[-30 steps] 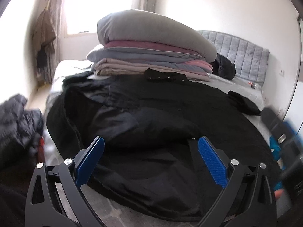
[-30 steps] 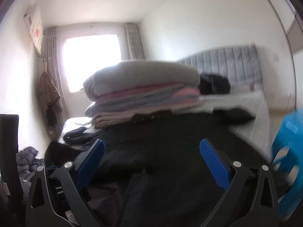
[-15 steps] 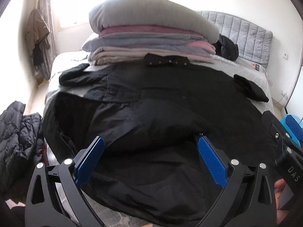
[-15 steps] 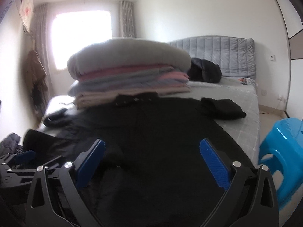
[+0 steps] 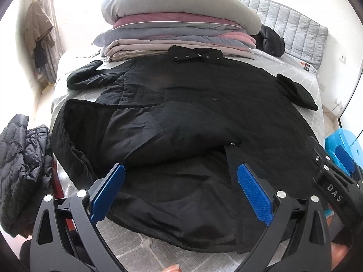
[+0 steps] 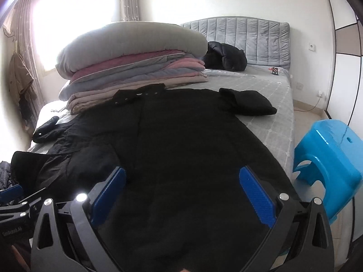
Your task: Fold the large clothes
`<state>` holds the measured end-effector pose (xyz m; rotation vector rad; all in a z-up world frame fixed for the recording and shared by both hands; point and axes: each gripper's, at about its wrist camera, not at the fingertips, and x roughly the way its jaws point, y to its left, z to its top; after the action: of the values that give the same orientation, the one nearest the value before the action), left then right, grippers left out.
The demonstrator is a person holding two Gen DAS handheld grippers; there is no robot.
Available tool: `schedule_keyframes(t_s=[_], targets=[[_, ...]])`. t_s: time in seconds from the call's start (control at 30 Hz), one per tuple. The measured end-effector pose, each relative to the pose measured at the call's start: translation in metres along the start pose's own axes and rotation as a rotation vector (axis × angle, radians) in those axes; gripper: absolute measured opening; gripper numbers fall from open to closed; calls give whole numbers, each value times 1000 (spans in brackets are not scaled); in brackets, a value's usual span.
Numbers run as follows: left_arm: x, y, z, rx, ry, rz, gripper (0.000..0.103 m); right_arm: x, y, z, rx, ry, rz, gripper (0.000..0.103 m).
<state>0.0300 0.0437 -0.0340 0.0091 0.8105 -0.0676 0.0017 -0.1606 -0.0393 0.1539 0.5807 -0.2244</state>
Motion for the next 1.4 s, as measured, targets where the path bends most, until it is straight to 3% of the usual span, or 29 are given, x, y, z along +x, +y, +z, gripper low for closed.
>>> schedule_keyframes(t_s=[1.4], targets=[[-3, -6, 5, 54, 19, -12, 96, -10, 6, 8, 7, 50, 8, 97]])
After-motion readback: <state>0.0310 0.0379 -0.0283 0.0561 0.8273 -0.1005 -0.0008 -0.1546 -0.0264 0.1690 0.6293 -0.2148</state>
